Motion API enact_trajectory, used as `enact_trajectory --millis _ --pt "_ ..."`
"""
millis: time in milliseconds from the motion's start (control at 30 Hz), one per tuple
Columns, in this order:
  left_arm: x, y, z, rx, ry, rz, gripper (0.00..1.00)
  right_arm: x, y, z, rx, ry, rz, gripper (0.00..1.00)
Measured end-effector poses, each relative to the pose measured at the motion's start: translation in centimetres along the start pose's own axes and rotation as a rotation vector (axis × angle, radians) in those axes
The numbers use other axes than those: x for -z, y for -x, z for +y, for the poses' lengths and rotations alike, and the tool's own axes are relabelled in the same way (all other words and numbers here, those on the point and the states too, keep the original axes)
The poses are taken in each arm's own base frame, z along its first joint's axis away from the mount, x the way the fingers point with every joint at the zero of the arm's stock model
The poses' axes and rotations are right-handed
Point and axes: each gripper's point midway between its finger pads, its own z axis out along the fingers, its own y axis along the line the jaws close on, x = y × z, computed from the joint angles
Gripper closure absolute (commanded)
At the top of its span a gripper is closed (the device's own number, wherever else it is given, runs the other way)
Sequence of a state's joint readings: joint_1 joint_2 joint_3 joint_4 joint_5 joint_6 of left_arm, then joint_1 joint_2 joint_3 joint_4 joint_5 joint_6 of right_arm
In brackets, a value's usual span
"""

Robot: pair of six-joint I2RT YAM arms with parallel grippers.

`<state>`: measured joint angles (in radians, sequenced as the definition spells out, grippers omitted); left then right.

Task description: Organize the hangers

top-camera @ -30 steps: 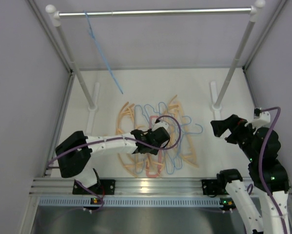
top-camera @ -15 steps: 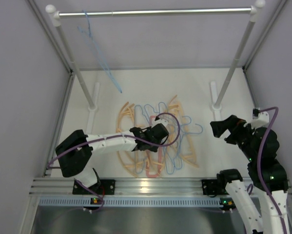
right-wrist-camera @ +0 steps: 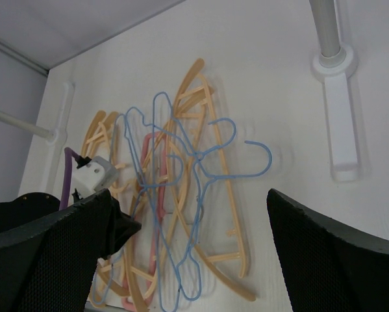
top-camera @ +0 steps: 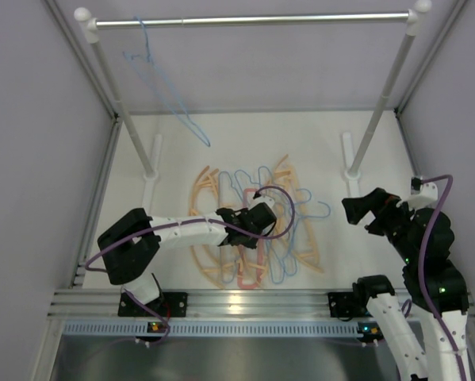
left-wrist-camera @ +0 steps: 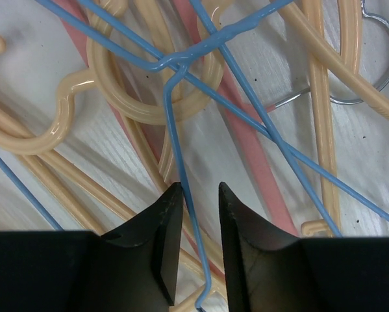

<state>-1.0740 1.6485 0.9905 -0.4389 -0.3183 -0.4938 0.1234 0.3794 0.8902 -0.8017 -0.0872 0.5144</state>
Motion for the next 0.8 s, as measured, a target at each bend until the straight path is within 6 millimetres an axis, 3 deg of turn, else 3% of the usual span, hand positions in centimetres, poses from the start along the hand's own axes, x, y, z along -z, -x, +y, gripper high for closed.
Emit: enact_trajectory --millis 100,367,633,800 --pt "0.0 0.0 0.0 0.001 -0.002 -0.002 0.73 0.0 0.0 0.0 0.002 0.000 0.000 0.00" --pt "-0.2 -0.2 0.0 0.003 -0.004 0.001 0.99 0.0 0.0 0.0 0.008 0.000 0.000 0.01" --pt "0.4 0.0 0.0 0.009 -0.018 -0.015 1.00 0.0 0.0 0.0 0.010 0.000 0.001 0.01" --pt "3.2 1.4 0.1 0.033 -0.054 -0.069 1.00 0.0 0.0 0.0 0.010 0.000 0.001 0.01"
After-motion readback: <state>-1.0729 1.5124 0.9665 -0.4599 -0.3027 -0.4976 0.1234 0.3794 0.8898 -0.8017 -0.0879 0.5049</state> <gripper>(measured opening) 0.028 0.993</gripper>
